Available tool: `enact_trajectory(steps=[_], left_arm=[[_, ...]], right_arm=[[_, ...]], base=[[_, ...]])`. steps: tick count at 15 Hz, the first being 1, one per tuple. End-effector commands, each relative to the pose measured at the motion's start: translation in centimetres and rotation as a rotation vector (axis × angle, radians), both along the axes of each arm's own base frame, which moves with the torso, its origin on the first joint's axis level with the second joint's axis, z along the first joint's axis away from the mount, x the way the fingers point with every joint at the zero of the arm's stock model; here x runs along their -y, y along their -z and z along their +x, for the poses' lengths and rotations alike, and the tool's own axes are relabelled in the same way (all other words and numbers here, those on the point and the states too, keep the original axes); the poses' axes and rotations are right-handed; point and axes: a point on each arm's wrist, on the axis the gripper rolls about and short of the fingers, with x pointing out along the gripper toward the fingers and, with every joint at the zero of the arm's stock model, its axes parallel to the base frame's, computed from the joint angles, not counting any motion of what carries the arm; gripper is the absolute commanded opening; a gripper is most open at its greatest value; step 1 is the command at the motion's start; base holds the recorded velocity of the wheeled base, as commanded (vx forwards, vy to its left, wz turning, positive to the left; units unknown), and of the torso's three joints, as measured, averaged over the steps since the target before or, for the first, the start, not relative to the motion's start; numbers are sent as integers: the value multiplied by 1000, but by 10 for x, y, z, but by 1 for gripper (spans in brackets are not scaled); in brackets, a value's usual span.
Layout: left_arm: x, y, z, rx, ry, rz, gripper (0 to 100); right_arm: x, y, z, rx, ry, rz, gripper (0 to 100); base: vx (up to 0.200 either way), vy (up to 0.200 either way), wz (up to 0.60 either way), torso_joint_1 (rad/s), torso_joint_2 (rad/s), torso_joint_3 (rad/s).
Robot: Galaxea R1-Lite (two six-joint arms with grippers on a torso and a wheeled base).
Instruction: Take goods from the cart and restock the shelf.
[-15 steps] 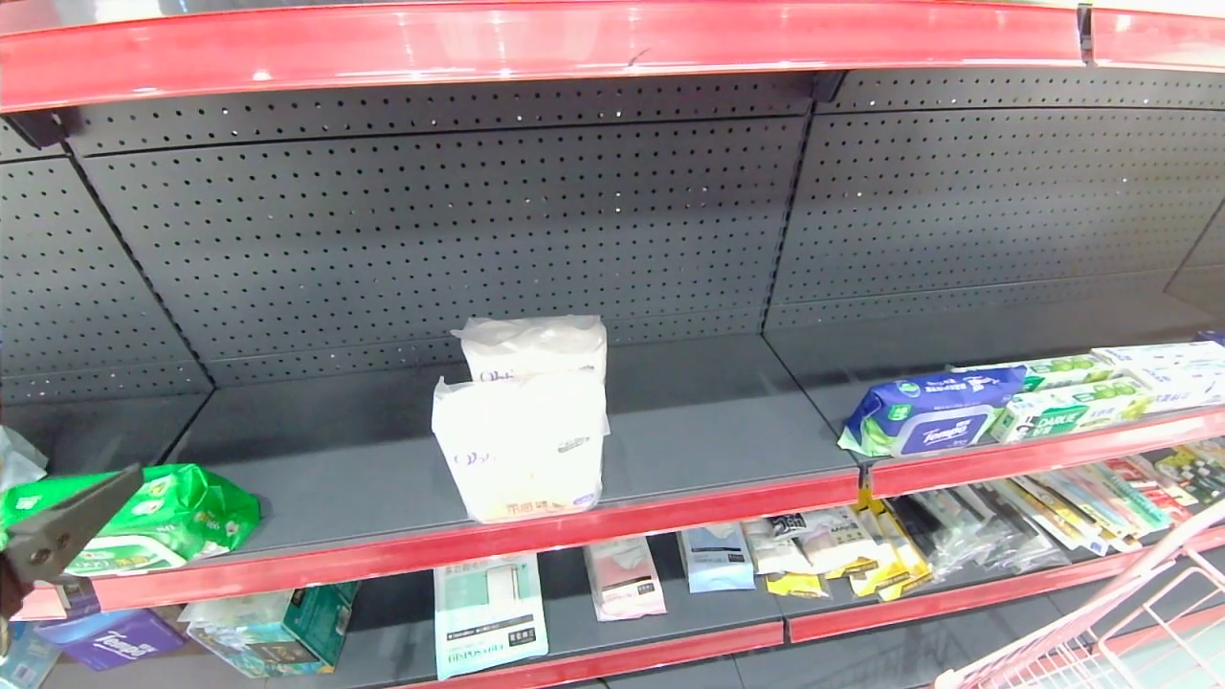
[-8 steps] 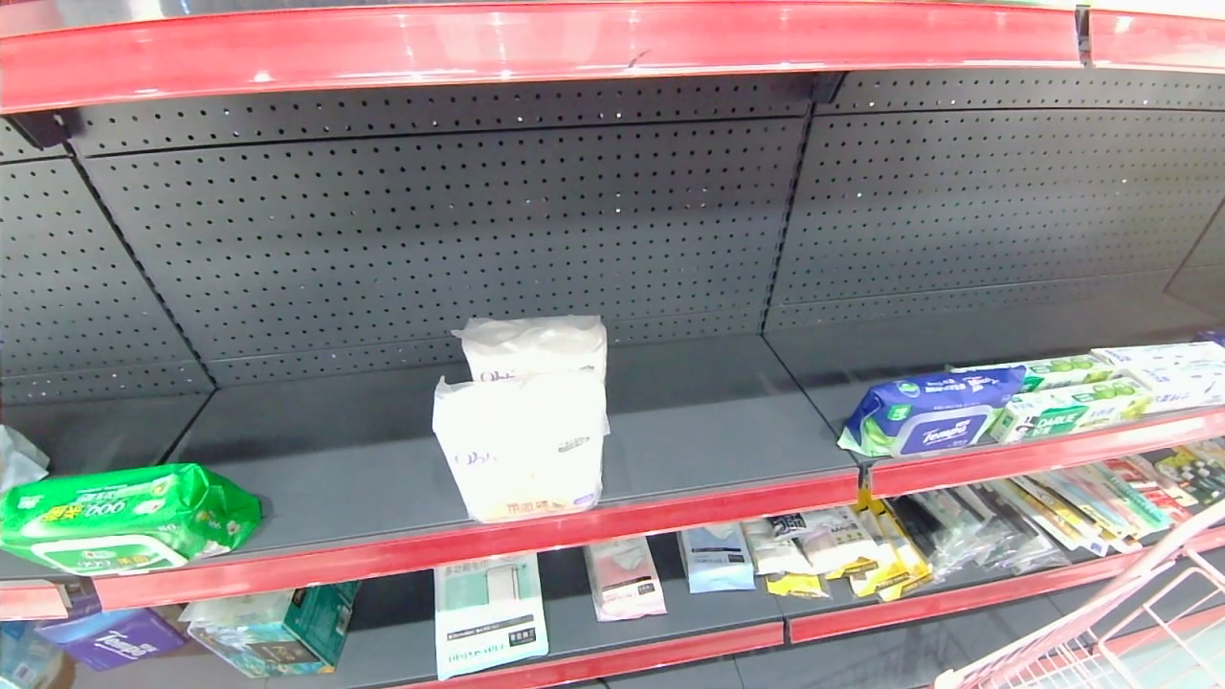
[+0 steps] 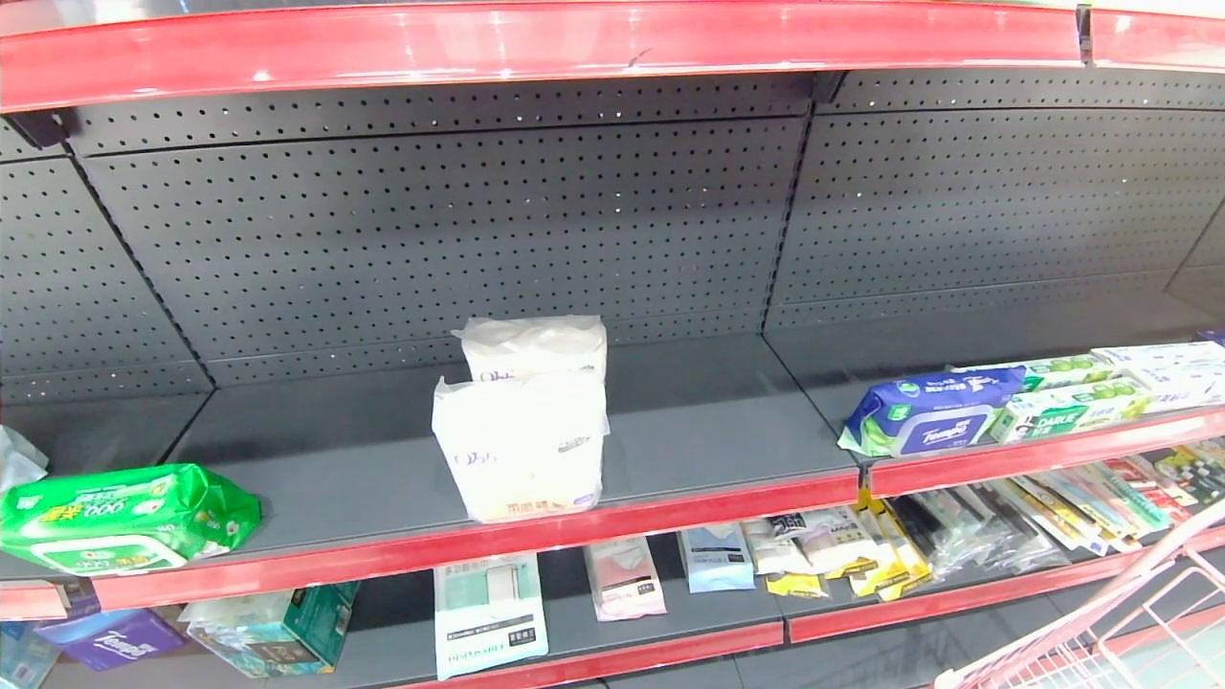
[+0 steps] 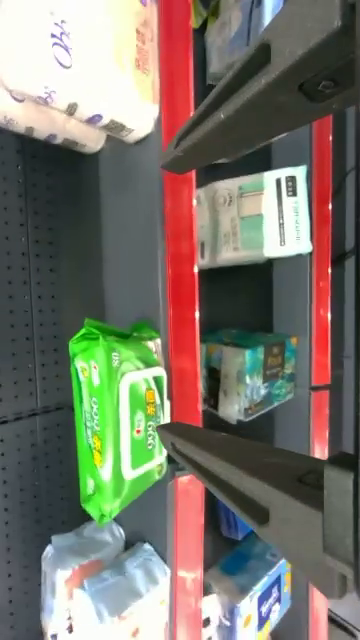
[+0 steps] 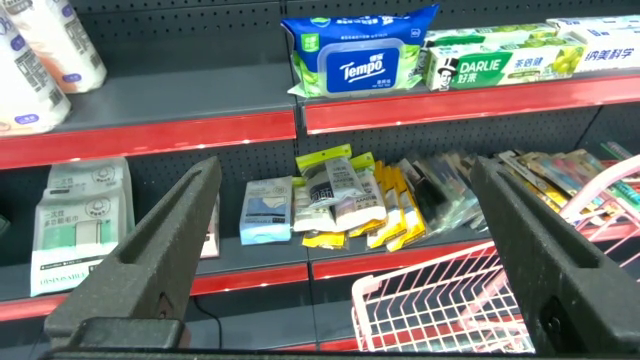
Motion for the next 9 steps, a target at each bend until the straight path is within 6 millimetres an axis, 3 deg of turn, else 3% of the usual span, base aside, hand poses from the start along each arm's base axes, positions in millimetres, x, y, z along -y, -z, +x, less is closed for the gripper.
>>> enact_trajectory(steps=[1, 9], left_arm=[[-2, 0, -1, 1, 92, 7, 100], [-2, 0, -1, 8, 27, -27, 100]], right_arm=[[0, 0, 0, -1, -1, -1, 100], [0, 0, 0, -1, -1, -3, 100]], base=[[0, 0, 0, 0, 0, 0], [0, 0, 0, 0, 0, 0]])
